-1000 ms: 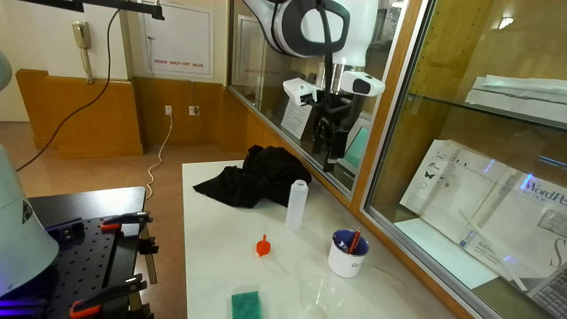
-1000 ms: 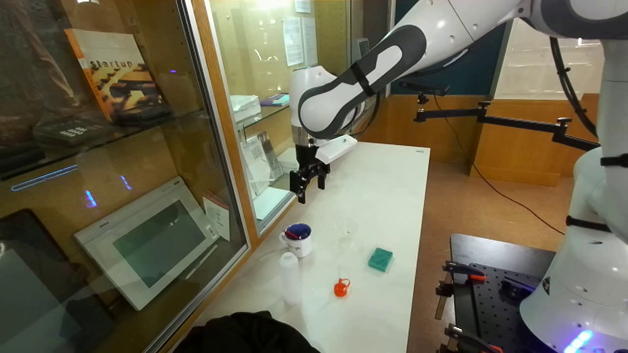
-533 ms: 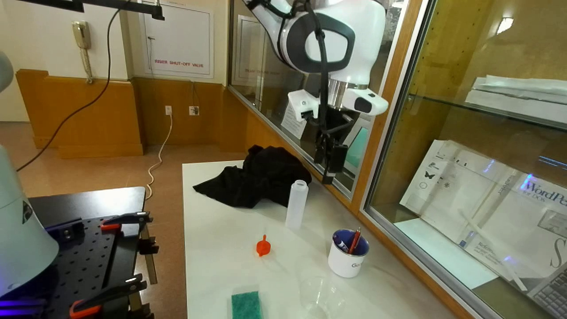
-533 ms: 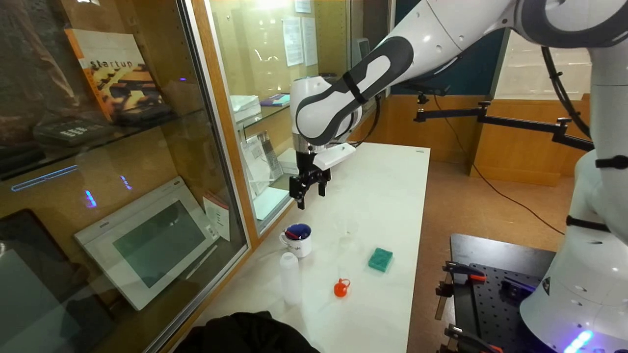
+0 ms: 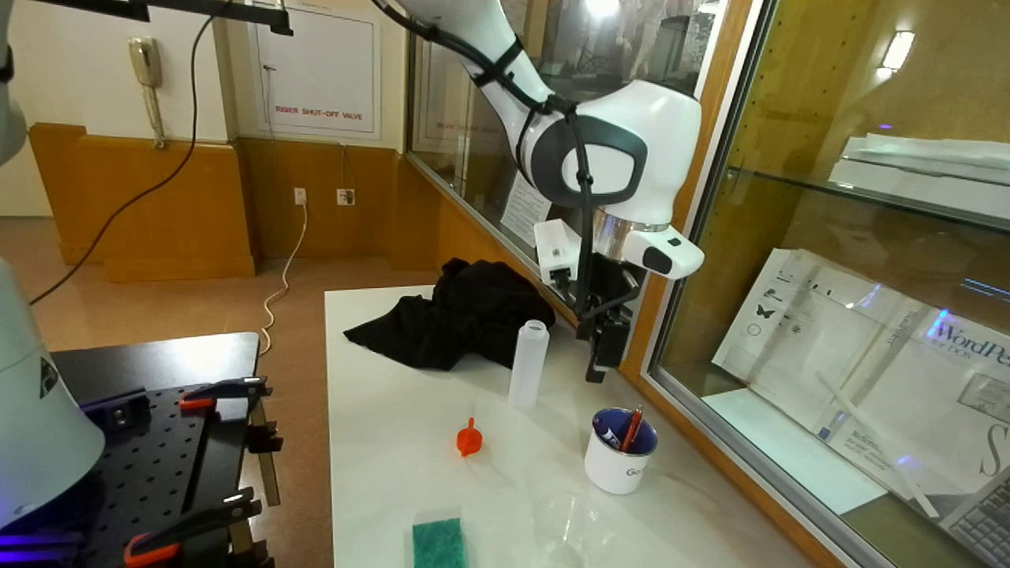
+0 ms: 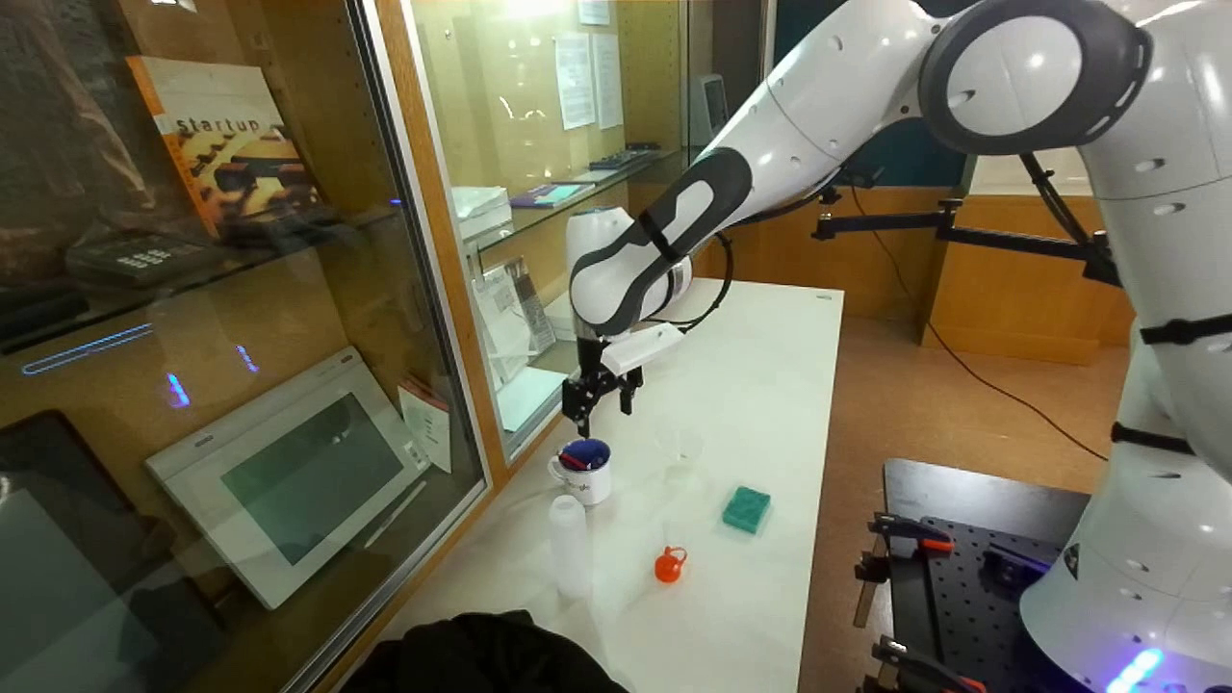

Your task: Remove the marker and pen from the white cup and put them in the plastic cup

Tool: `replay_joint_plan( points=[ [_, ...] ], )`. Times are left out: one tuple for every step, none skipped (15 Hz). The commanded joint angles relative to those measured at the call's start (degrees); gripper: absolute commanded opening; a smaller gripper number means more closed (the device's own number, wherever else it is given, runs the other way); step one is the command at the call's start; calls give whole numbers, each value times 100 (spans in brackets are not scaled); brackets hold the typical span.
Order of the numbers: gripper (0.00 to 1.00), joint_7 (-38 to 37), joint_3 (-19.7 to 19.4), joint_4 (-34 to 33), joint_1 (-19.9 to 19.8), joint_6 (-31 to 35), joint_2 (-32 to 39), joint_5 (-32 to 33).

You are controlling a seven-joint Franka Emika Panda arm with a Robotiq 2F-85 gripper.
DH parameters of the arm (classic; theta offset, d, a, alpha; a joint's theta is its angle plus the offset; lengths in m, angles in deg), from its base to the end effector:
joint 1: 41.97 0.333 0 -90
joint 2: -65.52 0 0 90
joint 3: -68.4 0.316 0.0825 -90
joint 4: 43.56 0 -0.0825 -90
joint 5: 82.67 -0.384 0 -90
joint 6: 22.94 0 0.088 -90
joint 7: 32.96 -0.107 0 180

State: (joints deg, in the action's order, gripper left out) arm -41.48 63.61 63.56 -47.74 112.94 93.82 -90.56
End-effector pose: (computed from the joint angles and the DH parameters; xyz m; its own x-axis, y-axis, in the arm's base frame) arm 0.6298 -0.1126 0.2512 0.9126 -0.4089 0.0000 -0.4082 -0.9110 -0.0578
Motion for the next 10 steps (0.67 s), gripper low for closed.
replay_joint_plan(
  points=[
    [100,-268,-75,-240,41,412,396,7],
    [100,-320,-85,-263,39,560,496,-9],
    [100,-372,-104,-280,43,692,581,-8],
    [100,-448,-130,-310,50,793,673,-2],
    [100,-502,-154,-334,52,864,759,0],
    [100,-559,-176,-365,55,911,836,-1],
    [100,-596,-196,-388,58,936,899,3],
    [100,-650,-213,-434,59,937,967,0],
    [100,-663,-219,-477,53,934,1034,-5],
    [100,-708,-230,-517,55,924,1093,-10]
  ],
)
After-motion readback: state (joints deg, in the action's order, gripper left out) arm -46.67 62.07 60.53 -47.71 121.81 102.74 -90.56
